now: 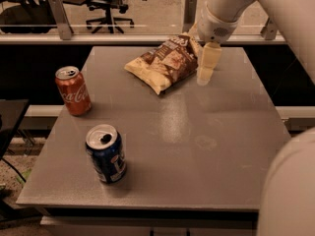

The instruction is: Move brown chip bag near pepsi can

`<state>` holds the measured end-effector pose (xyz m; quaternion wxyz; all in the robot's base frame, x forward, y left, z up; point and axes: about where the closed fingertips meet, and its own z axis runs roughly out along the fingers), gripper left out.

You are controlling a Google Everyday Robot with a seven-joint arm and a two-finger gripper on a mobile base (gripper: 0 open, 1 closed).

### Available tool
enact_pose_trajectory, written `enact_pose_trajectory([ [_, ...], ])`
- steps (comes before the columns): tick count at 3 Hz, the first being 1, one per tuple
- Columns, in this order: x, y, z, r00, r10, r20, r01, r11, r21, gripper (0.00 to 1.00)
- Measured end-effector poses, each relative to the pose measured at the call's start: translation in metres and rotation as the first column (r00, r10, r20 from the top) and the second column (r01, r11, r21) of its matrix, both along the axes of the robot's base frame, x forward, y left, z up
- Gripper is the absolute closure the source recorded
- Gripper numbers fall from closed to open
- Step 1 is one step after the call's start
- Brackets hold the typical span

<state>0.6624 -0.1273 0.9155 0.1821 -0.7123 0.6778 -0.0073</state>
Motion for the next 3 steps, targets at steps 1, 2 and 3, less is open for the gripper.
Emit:
enact_pose_trajectory([
  [1,0.036,0.024,-0.018,0.9969,0.078,0.003,-0.078,0.997,-0.02,0.0],
  [2,0.052,0.037,-0.026,0.9935,0.114,0.006,-0.114,0.993,-0.029,0.0],
  [3,0.064,0.049,-0.032,0.9904,0.138,0.01,-0.137,0.989,-0.057,0.0],
])
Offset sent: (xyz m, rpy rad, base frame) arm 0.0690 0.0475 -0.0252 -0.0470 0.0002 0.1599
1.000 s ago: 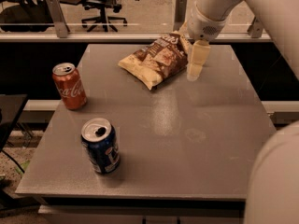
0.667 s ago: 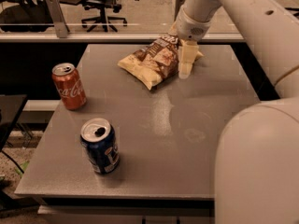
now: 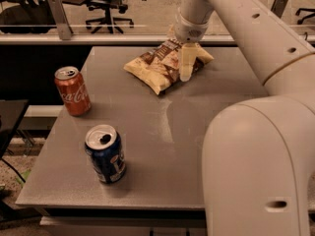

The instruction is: Move brown chip bag near pepsi can

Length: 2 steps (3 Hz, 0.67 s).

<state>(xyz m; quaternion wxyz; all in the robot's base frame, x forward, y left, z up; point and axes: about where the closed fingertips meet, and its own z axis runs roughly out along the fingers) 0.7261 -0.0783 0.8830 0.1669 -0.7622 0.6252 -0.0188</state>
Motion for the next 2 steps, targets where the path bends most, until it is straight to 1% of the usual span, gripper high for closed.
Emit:
enact_pose_trajectory([
  [1,0.0085,0.0071,-0.0069,0.9997,0.024,0.007,-0.024,0.999,-0.049,0.0],
  [2,0.0127,0.0101,-0.0138,0.9989,0.047,-0.001,-0.047,0.994,-0.097,0.15],
])
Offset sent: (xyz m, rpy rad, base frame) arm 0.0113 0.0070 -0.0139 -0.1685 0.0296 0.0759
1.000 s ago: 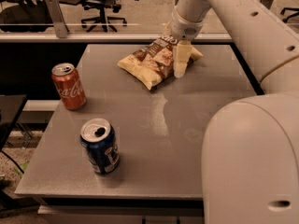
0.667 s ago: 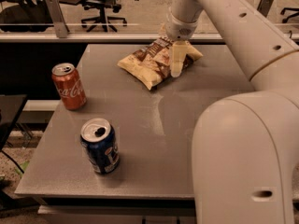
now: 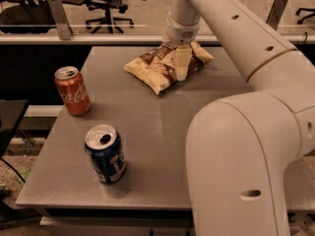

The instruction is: Move brown chip bag near pepsi can

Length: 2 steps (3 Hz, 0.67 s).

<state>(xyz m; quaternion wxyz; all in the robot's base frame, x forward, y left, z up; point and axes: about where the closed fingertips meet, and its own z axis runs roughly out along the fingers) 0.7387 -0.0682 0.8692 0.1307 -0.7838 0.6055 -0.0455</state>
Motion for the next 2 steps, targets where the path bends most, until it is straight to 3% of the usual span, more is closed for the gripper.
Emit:
enact_pose_trajectory([
  [2,-0.0057,0.0019,0.0008,0.9992,0.041,0.0,-0.041,0.998,-0.055,0.62],
])
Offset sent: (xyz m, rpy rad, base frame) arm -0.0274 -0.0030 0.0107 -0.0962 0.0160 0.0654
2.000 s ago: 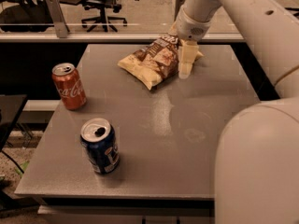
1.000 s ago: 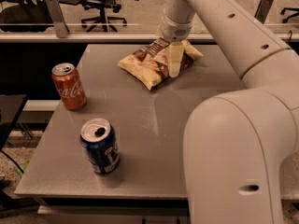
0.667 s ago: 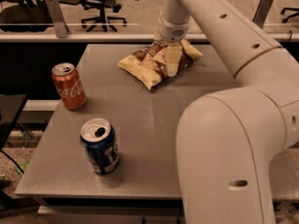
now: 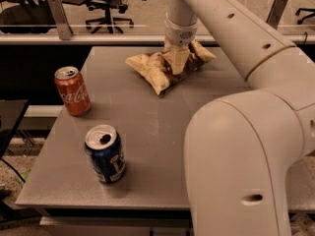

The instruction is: Move brown chip bag near pepsi can

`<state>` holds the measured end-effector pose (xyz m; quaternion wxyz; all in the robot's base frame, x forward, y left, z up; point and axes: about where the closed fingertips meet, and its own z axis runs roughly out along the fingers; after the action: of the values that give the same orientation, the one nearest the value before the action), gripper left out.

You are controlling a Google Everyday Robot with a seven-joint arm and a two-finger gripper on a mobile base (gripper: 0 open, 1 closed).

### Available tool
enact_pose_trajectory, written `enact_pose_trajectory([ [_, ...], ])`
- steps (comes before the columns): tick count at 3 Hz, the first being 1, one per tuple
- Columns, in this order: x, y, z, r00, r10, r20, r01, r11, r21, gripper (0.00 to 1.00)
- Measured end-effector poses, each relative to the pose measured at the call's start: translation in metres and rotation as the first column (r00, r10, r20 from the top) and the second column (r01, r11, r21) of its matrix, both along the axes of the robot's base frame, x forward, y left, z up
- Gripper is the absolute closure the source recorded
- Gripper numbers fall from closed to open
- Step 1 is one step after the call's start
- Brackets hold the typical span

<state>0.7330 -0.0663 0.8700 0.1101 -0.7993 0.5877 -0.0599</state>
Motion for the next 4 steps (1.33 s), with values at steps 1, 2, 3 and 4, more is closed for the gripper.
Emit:
enact_pose_trajectory([
  [1,-0.014,-0.004,0.011,0.9998,0.017,0.011,-0.017,1.0,-0.002,0.85],
  [2,-0.039,-0.012,0.028,0.9992,0.03,0.024,-0.031,0.999,0.02,1.0],
  [3,-0.078,-0.017,0.045,0.9985,0.048,0.027,-0.049,0.998,0.05,1.0],
  [4,-0.123,-0.022,0.057,0.9976,0.068,0.015,-0.069,0.995,0.078,1.0],
])
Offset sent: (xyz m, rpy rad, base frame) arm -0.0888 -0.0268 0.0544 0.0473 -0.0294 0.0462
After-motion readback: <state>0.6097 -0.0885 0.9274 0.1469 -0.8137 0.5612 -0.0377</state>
